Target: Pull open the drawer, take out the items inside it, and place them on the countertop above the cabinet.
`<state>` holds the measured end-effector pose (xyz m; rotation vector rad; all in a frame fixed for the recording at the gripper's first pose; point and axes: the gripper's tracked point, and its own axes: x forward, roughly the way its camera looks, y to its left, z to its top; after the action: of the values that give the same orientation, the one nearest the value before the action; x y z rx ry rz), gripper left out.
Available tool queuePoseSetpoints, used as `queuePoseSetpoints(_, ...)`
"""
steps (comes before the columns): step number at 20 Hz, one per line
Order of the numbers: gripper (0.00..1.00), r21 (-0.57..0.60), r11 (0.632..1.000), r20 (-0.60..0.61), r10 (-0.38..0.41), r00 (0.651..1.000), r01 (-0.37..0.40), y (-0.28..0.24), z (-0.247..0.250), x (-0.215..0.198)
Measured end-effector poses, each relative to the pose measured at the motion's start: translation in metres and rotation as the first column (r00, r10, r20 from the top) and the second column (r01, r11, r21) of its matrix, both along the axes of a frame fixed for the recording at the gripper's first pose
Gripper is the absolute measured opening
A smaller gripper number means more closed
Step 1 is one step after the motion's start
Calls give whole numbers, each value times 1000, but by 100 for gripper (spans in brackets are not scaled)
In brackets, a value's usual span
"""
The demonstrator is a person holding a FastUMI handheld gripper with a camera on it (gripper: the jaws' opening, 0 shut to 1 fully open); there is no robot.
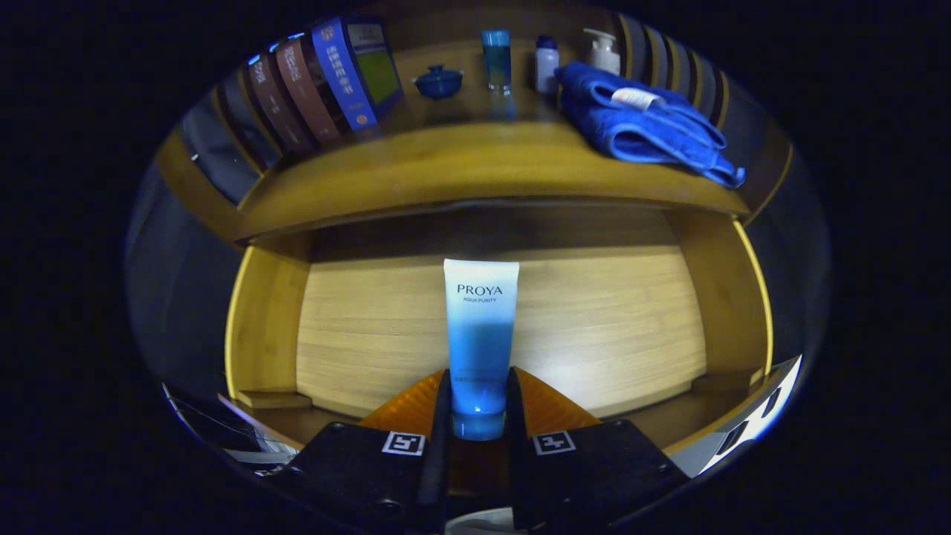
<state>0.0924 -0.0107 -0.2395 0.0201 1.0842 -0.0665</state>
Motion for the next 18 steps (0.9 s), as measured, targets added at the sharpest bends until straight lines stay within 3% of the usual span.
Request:
queuePoseSetpoints(4, 38, -14, 999, 155, 32, 987, -30, 6, 60, 45)
queuePoseSetpoints(7, 38, -16, 999, 196, 45, 980, -42, 10, 78, 91)
queuePoseSetpoints(14, 38, -8, 1000, 88, 22, 996, -21, 3, 44, 177)
queuePoseSetpoints(18, 38, -9, 1000, 30, -12, 999, 12, -5, 21, 199)
